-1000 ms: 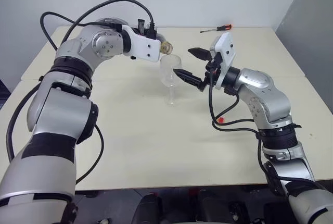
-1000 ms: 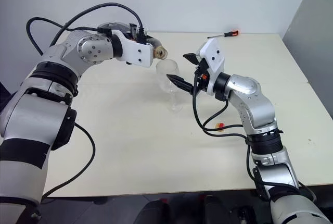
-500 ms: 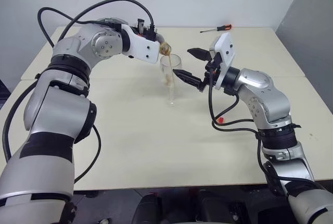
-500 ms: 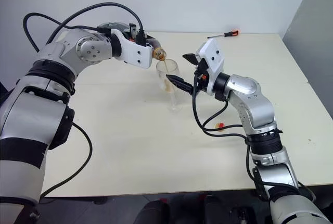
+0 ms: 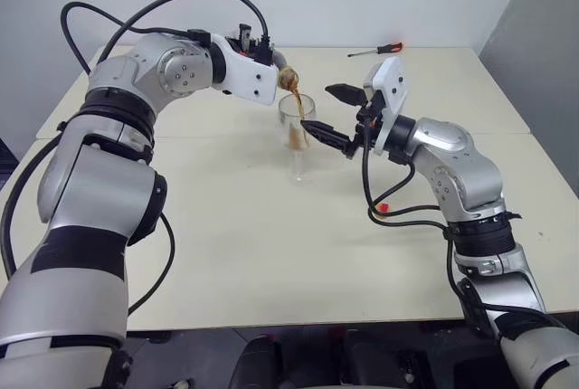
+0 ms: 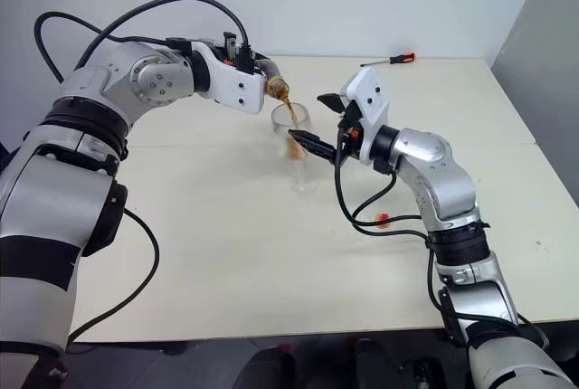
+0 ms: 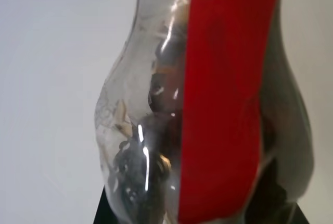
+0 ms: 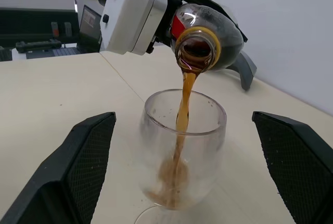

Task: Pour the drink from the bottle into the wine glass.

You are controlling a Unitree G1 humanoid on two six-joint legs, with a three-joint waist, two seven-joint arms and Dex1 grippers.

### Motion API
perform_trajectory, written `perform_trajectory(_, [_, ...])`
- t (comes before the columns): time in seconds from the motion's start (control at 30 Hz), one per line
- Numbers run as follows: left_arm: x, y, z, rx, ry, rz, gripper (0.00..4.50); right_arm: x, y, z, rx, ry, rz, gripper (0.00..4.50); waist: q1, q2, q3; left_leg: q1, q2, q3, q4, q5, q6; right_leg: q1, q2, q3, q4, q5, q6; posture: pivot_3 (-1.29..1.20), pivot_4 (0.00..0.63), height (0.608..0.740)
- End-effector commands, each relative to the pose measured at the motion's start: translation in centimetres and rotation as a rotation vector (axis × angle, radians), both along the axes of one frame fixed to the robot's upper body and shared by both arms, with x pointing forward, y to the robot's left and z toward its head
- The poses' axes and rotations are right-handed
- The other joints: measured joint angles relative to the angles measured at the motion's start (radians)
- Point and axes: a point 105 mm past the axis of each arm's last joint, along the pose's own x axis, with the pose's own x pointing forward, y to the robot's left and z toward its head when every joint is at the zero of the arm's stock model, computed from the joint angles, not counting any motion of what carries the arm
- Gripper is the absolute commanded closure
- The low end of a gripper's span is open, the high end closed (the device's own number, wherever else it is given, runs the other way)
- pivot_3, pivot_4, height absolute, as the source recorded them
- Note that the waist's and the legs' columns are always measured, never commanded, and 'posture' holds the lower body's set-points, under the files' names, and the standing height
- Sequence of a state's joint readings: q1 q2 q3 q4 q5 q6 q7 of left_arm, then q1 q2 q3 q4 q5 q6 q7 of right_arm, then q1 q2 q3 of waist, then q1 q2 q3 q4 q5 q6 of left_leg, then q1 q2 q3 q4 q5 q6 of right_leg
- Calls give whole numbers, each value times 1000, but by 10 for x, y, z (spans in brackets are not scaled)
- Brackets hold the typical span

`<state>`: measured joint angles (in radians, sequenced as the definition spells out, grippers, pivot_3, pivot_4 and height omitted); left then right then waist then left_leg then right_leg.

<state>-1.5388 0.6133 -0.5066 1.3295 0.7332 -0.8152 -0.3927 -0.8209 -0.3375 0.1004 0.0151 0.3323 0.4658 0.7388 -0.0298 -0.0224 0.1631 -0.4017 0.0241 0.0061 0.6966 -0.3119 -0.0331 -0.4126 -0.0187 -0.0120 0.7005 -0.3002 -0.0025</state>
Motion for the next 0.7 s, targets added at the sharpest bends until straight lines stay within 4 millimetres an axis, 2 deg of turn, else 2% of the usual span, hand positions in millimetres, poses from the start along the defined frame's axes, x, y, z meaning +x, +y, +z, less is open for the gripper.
perform_trajectory(0.03, [-4,-1,32,-17,-92,-8,3440,-3,1,19,20,-74,12,0,0,0,0,0,0,0,0,0,0,0,0,0,0,0,0,0,150,740])
perform_trajectory(0.7, [-4,4,37,12,-120,7,3440,-1,2,19,20,-64,31,0,-1,0,0,0,0,1,0,0,0,-1,0,1,2,0,0,0,150,740])
